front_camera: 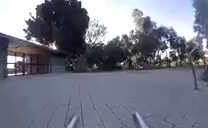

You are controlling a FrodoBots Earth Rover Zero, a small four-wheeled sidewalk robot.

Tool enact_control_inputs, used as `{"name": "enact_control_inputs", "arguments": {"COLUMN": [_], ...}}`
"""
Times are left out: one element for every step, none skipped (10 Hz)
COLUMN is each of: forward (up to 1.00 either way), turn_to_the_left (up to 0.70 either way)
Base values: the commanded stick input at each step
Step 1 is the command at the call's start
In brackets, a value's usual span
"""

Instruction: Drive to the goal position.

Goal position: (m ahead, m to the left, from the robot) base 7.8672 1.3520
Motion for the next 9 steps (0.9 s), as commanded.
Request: {"name": "enact_control_inputs", "arguments": {"forward": [1.0,1.0,1.0,1.0,1.0,1.0,1.0,1.0,1.0], "turn_to_the_left": [0.0,0.0,0.0,-0.01,-0.02,-0.11,-0.29,-0.4,-0.4]}}
